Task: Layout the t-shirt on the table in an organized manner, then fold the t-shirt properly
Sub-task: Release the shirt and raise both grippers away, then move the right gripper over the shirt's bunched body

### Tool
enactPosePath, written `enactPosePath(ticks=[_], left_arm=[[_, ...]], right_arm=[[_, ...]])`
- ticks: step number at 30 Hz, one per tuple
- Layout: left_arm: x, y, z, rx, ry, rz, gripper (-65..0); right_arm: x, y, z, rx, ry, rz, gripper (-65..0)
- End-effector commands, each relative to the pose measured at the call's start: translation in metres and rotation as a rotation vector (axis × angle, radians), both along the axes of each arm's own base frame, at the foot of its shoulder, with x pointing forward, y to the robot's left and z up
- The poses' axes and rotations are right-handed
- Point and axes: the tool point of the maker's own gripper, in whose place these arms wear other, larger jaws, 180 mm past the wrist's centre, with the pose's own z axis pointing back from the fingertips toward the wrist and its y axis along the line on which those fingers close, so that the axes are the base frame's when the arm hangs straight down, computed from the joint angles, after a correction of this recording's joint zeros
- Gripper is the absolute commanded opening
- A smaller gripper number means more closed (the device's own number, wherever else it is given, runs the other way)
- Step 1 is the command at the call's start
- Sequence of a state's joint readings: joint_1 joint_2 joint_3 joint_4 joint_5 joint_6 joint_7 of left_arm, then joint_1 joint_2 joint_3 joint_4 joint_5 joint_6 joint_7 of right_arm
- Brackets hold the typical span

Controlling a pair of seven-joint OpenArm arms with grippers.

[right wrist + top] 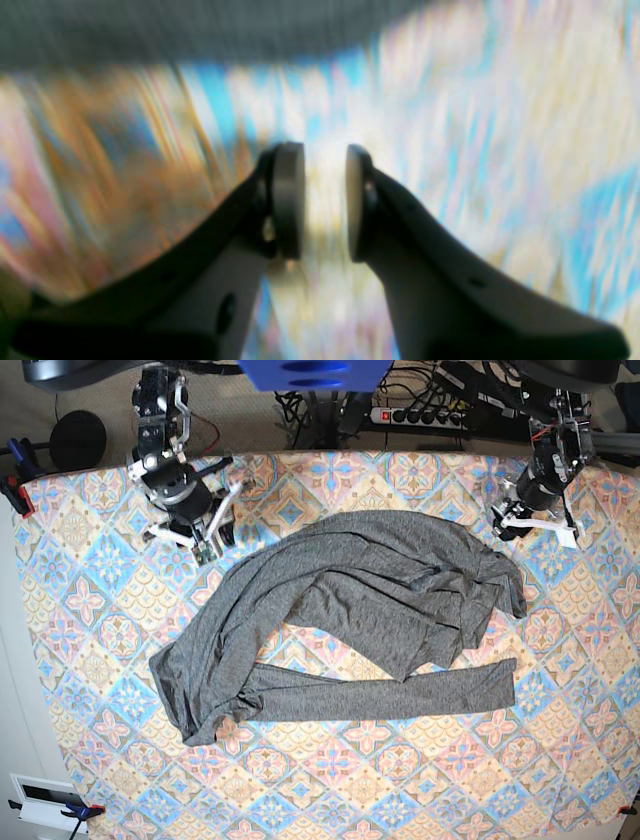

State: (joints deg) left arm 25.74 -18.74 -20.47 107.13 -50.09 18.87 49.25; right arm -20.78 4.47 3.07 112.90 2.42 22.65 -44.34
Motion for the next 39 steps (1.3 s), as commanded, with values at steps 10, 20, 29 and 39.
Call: enactPosePath(ticks=[10, 20, 29, 39], left_arm=[[0.008, 0.002, 0.01, 0.006, -0.039, -0.012, -33.9], [0.009, 0.003, 0.01, 0.009, -0.043, -0.009, -33.9], [0.007, 0.005, 0.007, 0.01, -0.033, -0.005, -33.9], [0.005, 0.008, 0.001, 0.008, -0.016, 0.004, -33.9]], right_arm=[[0.025, 0.022, 0.022, 0.031, -0.059, 0.051, -45.2], [0.009, 0.092, 0.024, 0.141, -0.043, 0.174, -44.6], [0.002, 0.118, 0.026, 0.181, -0.034, 0.223, -44.4], [-0.025, 0.139, -0.033, 0.22, 0.112, 0.261, -44.3]])
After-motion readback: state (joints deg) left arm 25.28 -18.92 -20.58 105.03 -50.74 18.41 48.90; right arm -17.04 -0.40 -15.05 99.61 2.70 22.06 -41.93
